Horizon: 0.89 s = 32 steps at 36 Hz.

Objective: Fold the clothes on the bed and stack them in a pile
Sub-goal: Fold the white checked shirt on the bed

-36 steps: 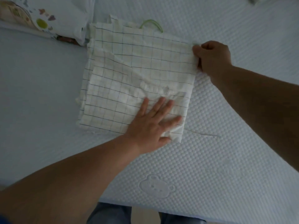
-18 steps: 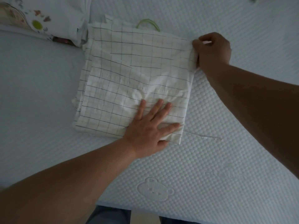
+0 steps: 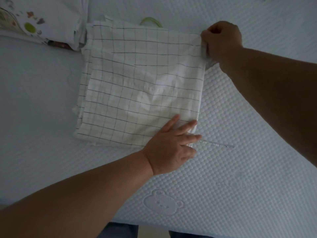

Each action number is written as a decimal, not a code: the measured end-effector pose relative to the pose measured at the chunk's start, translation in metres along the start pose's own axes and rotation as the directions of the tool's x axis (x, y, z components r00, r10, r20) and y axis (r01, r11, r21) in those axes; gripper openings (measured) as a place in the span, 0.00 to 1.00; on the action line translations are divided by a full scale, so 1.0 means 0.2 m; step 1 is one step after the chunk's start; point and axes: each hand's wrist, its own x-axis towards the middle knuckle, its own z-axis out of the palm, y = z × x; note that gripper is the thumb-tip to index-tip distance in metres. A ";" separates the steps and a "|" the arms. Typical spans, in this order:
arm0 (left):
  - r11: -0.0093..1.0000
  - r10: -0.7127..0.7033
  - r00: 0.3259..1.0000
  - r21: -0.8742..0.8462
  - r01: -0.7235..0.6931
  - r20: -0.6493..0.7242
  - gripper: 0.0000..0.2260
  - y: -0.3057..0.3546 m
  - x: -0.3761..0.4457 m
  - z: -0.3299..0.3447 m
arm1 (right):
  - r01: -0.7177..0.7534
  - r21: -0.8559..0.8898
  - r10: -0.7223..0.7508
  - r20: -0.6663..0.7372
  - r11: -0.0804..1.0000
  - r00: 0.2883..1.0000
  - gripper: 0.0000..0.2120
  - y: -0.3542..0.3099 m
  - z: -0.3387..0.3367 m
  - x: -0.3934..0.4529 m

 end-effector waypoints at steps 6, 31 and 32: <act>0.996 -0.088 0.993 0.040 0.085 0.076 0.21 -0.01 0.02 -0.02 | 0.079 -0.053 -0.081 -0.022 0.995 0.997 0.15 0.01 0.04 -0.10; 0.194 -0.981 0.172 -0.393 0.899 -0.091 0.13 -0.76 0.07 -0.70 | 0.416 -0.420 -0.353 0.224 0.806 0.909 0.35 0.21 0.19 -0.63; 0.146 -0.988 0.150 -0.440 0.886 -0.025 0.13 -0.79 0.08 -0.73 | 0.408 -0.416 -0.346 0.219 0.812 0.912 0.36 0.20 0.20 -0.63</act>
